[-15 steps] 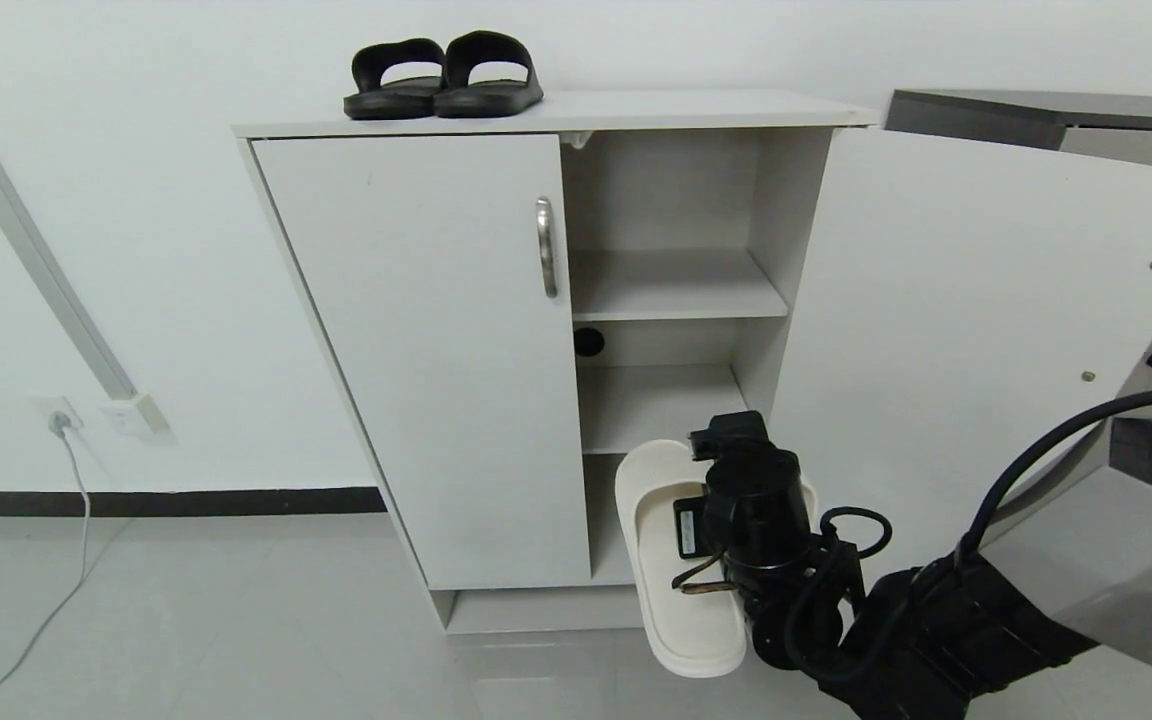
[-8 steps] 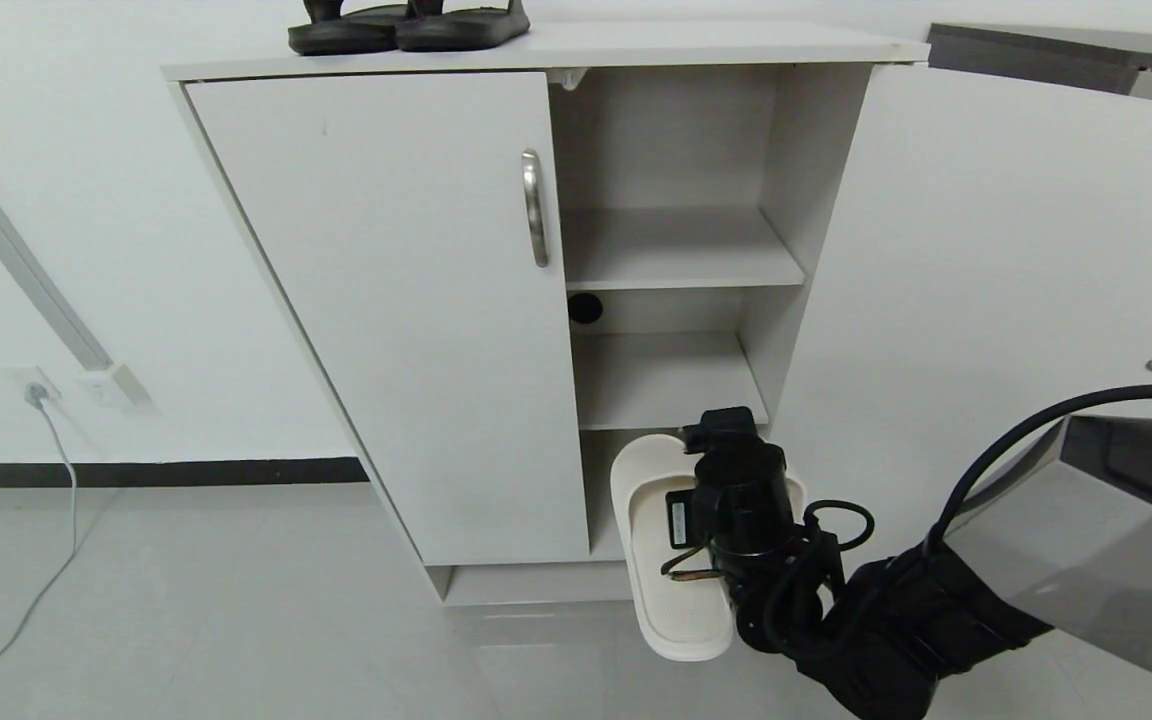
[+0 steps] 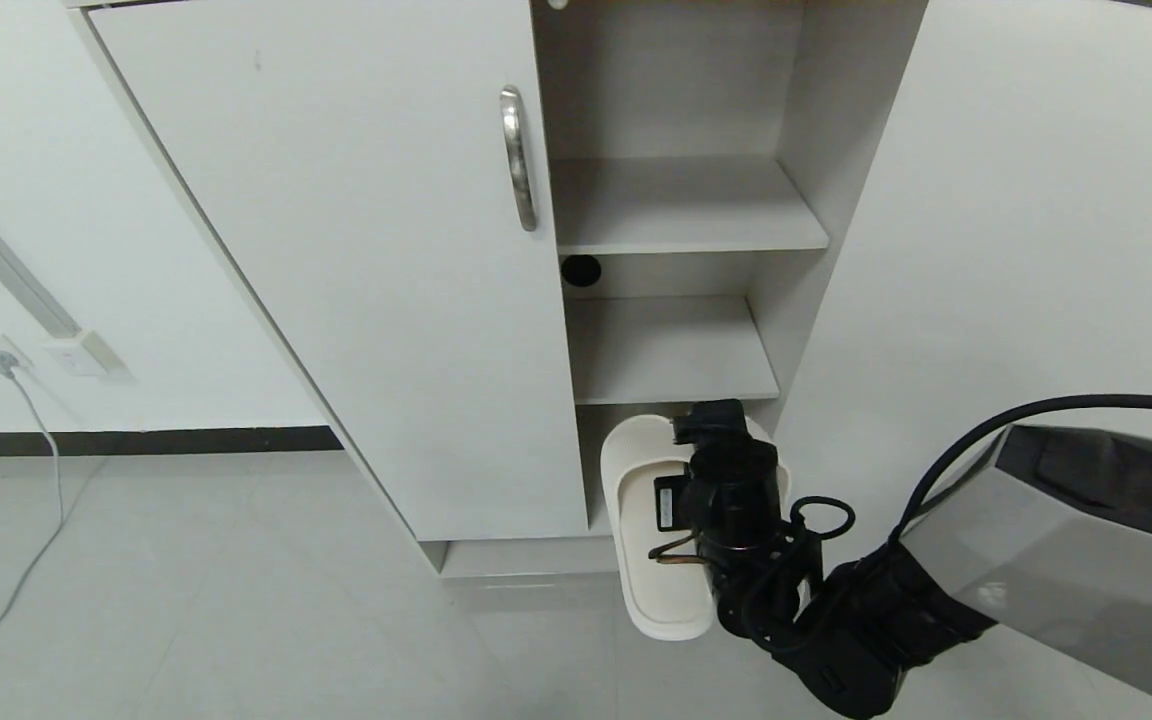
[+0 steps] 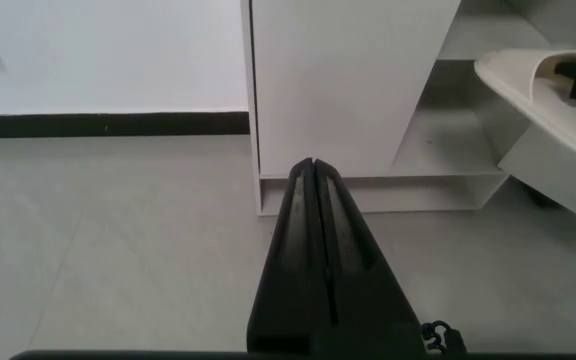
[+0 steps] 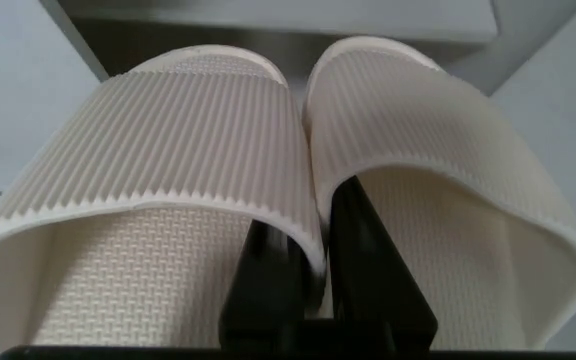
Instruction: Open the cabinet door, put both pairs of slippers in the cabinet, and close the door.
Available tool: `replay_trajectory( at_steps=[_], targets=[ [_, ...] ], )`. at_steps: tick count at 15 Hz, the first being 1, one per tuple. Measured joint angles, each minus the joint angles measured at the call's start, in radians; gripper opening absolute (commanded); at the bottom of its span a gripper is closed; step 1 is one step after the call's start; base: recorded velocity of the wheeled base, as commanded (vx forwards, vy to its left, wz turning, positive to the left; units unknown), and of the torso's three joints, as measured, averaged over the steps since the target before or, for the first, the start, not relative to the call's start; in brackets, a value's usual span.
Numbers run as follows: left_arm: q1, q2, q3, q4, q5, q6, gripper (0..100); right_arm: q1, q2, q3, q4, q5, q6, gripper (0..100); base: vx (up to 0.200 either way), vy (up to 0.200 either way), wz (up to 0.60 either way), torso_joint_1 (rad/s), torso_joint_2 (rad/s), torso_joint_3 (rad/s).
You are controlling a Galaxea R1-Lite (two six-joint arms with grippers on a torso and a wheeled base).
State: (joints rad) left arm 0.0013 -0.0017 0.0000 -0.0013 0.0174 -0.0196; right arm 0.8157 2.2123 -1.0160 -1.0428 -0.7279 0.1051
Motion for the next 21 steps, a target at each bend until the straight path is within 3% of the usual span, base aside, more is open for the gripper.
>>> replay_trajectory(
  at_steps=[5, 18, 21],
  targets=[
    [0.000, 0.000, 0.000, 0.000, 0.001, 0.000, 0, -0.017, 0.054, 0.032, -0.300, 0.005, -0.168, 0, 0.000, 0.000, 0.00, 0.000, 0.00, 0.000],
    [0.000, 0.000, 0.000, 0.000, -0.001, 0.000, 0, -0.034, 0.094, 0.034, -0.308, 0.009, -0.159, 0, 0.000, 0.000, 0.00, 0.000, 0.00, 0.000],
    [0.000, 0.000, 0.000, 0.000, -0.001, 0.000, 0, -0.037, 0.096, 0.034, -0.306, 0.008, -0.159, 0, 0.200, 0.000, 0.00, -0.001, 0.00, 0.007]
  ],
)
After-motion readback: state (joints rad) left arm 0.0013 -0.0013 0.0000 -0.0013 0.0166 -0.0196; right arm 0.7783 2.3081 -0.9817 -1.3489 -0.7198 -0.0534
